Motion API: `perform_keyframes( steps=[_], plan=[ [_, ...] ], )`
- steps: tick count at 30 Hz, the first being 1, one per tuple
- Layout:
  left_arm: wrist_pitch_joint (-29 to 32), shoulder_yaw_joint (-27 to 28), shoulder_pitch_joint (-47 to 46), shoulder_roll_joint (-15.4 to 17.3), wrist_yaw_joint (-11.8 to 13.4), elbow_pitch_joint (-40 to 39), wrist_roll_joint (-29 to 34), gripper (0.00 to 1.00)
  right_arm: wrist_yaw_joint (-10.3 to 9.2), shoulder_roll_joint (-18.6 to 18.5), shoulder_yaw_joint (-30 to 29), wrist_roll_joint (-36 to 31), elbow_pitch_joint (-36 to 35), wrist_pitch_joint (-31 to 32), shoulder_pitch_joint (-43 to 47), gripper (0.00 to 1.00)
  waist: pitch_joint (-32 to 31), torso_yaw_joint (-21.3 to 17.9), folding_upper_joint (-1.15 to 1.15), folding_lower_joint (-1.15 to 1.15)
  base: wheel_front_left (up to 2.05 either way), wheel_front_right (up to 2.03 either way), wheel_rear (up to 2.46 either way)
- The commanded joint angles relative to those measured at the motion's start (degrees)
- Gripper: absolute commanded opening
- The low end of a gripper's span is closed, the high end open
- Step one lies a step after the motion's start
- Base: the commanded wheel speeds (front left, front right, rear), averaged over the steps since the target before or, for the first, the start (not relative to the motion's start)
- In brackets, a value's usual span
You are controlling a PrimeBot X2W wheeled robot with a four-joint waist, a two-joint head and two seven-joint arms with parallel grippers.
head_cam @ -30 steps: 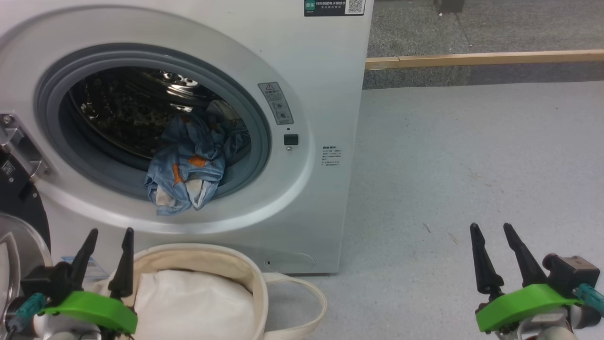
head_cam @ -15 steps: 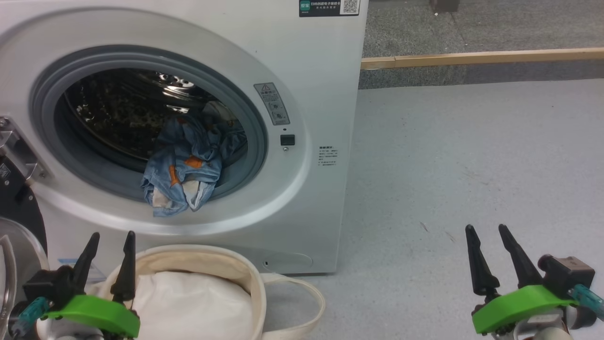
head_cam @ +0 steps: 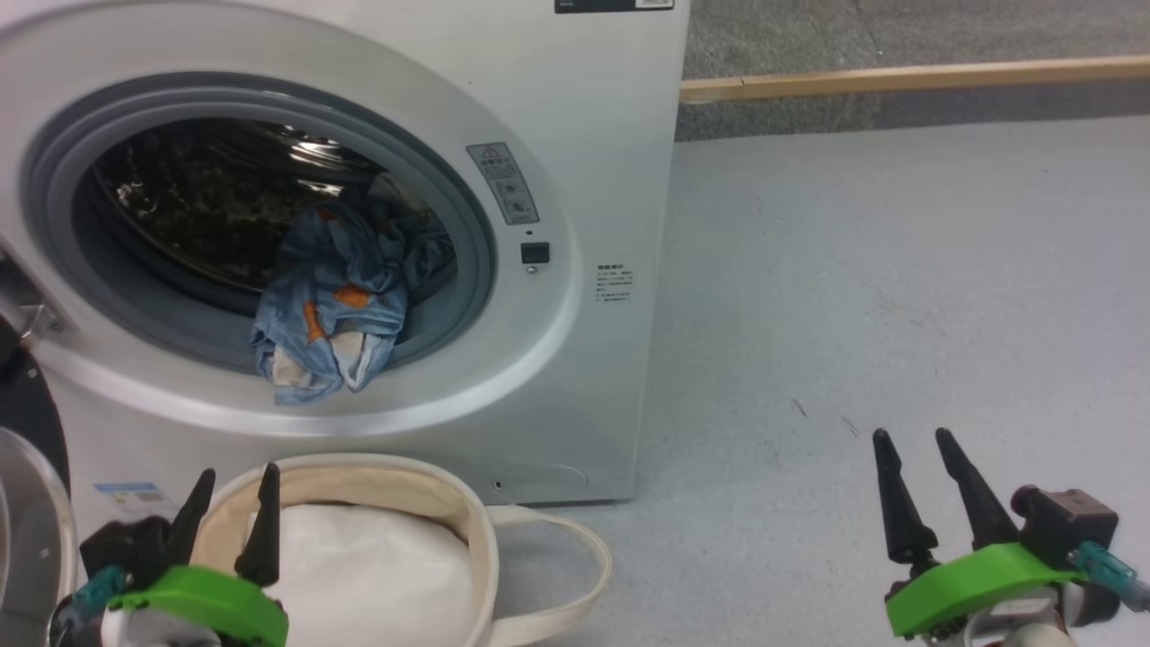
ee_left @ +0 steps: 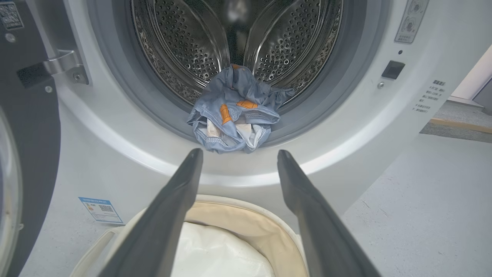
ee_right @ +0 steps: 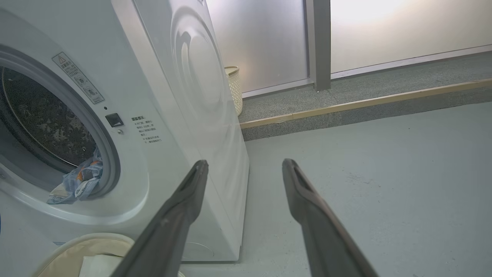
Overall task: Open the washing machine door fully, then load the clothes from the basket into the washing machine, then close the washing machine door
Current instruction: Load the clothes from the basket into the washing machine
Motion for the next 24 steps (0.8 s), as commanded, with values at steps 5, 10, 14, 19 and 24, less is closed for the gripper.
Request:
perform_keyframes(
  steps=[5,10,14,19,24],
  plan=[
    [-0.7,0.65,-6.75,1.52,-0.33,3.9,0.69,1.0,0.03,-0.31,1.35,-0.18,-1.76,-0.71,-1.93,1.0,1.77,-1.33,0.0,0.0,0.0,0.0,0.0],
    [-0.7,-0.56,-11.36,2.83,0.19,8.64,3.48,1.0,0.03,-0.43,0.89,-0.76,-2.36,-0.71,-2.89,1.0,5.51,-2.43,0.0,0.0,0.0,0.0,0.0],
    [-0.7,-1.1,-15.31,3.58,1.45,10.63,5.75,1.0,0.03,-0.07,0.24,-1.56,-3.14,-0.71,-4.4,1.0,9.0,-3.63,0.0,0.0,0.0,0.0,0.0],
    [-0.7,-3.01,-18.86,4.77,2.54,13.0,9.34,1.0,0.03,0.64,-0.51,-2.54,-3.93,-0.71,-6.03,1.0,12.74,-5.27,0.0,0.0,0.0,0.0,0.0],
    [-0.7,-7.27,-23.39,7.29,7.11,16.87,15.81,1.0,0.03,1.46,-1.65,-3.56,-4.96,-0.71,-7.39,1.0,17.26,-6.76,0.0,0.0,0.0,0.0,0.0]
  ],
)
